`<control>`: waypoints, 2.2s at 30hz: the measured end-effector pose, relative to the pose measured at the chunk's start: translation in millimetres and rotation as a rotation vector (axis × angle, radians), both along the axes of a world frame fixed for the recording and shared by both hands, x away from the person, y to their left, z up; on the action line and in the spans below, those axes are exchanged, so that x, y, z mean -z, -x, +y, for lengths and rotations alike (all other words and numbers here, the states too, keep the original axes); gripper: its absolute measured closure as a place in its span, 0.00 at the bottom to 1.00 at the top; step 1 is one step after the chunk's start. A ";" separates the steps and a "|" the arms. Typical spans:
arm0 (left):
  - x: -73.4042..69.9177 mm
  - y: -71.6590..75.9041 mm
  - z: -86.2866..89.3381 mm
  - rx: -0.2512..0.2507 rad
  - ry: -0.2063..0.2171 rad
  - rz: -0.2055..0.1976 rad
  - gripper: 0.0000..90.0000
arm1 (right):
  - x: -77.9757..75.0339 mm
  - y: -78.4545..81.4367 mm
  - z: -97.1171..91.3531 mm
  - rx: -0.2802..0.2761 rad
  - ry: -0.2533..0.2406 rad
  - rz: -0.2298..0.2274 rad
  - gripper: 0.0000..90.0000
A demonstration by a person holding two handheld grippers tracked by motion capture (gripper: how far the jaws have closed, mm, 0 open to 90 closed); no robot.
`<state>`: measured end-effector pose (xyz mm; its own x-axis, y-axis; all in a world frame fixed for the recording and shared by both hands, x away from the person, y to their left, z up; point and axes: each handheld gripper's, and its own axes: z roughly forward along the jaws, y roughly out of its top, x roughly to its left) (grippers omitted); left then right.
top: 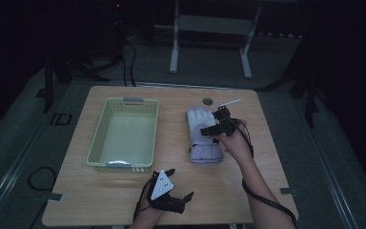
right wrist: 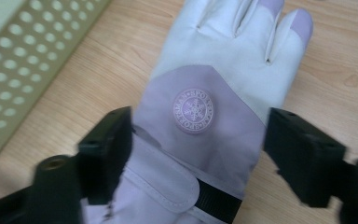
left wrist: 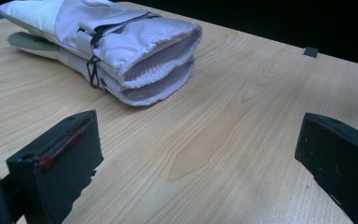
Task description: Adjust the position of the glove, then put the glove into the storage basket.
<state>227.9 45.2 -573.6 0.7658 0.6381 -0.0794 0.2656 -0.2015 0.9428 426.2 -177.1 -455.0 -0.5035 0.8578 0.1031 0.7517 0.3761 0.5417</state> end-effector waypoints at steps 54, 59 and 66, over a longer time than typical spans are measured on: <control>-33.7 -33.9 -27.6 0.072 -0.061 0.157 0.01 | 46.6 68.2 -128.7 -0.235 -0.055 -0.438 0.16; -44.5 -46.8 -28.8 0.035 -0.048 0.139 0.01 | 46.5 65.0 -136.4 -0.202 -0.092 -0.380 0.16; -64.0 -77.1 -32.1 -0.012 -0.051 0.184 0.01 | 40.9 57.3 -133.8 -0.170 -0.119 -0.391 0.14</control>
